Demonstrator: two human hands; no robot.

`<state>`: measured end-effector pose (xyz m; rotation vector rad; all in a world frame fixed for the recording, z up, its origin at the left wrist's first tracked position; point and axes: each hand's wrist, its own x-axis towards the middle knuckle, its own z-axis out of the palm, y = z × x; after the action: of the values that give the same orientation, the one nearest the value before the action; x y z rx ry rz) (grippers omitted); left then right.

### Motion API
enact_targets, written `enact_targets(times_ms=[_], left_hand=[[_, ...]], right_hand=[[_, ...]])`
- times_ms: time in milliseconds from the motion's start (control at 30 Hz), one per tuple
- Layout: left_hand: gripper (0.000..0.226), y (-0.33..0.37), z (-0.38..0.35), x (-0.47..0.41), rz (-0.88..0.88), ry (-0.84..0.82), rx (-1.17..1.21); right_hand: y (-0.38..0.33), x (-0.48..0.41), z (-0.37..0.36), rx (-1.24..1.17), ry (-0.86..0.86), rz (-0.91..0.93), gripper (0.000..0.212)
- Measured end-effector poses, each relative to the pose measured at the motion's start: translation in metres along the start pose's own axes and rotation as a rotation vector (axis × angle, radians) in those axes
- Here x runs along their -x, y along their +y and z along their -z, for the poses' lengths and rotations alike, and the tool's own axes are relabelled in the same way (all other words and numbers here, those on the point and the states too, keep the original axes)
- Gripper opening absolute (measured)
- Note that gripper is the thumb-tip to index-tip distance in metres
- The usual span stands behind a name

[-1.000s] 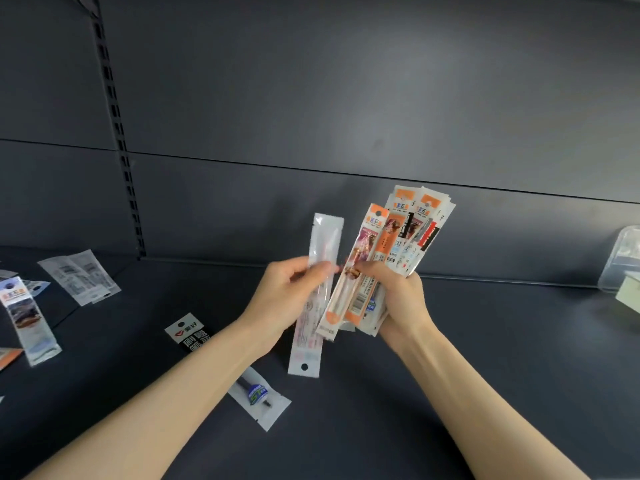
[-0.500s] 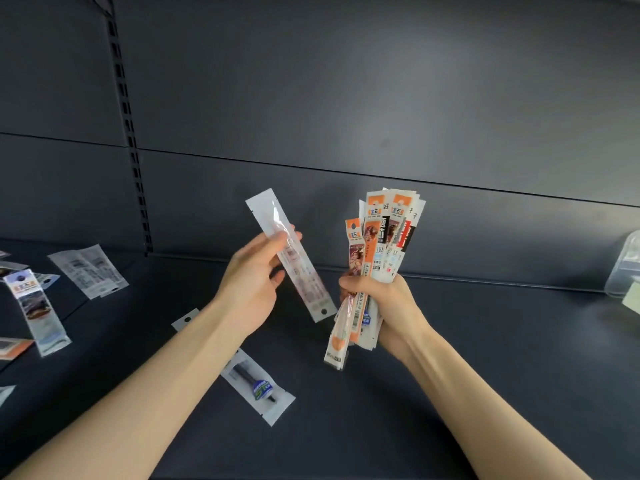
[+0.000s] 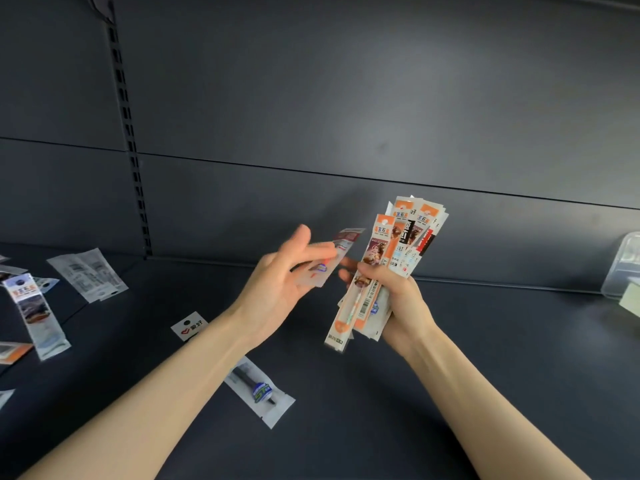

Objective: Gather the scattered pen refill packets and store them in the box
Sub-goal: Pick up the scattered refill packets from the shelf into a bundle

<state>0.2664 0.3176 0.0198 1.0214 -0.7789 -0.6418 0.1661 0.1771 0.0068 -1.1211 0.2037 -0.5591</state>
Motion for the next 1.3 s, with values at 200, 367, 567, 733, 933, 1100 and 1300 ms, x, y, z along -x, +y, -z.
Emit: enact_targets(times_ms=[200, 367, 567, 733, 933, 1100, 1300], left_hand=[[0.025, -0.005, -0.003, 0.004, -0.064, 0.027, -0.384], [0.040, -0.010, -0.005, 0.003, -0.084, 0.070, -0.404], [0.020, -0.007, 0.000, 0.002, -0.084, -0.053, -0.567], [0.043, 0.018, -0.001, -0.006, -0.136, -0.091, -0.264], [0.045, 0.017, -0.029, -0.012, -0.109, -0.005, -0.297], [0.043, 0.004, -0.025, -0.009, -0.080, 0.029, -0.320], [0.032, 0.008, -0.028, -0.010, -0.014, -0.002, -0.369]], right_hand=[[0.002, -0.001, 0.003, -0.016, -0.047, -0.007, 0.045], [0.004, -0.001, 0.004, -0.021, -0.126, 0.007, 0.039], [-0.001, 0.000, -0.002, 0.133, -0.085, 0.145, 0.039], [0.001, 0.005, -0.012, 0.310, -0.107, 0.246, 0.038], [0.014, 0.008, -0.020, 0.517, -0.209, 0.109, 0.050], [0.016, 0.012, -0.022, 0.575, -0.202, 0.156, 0.055], [0.022, 0.014, -0.024, 0.612, -0.144, 0.230, 0.053]])
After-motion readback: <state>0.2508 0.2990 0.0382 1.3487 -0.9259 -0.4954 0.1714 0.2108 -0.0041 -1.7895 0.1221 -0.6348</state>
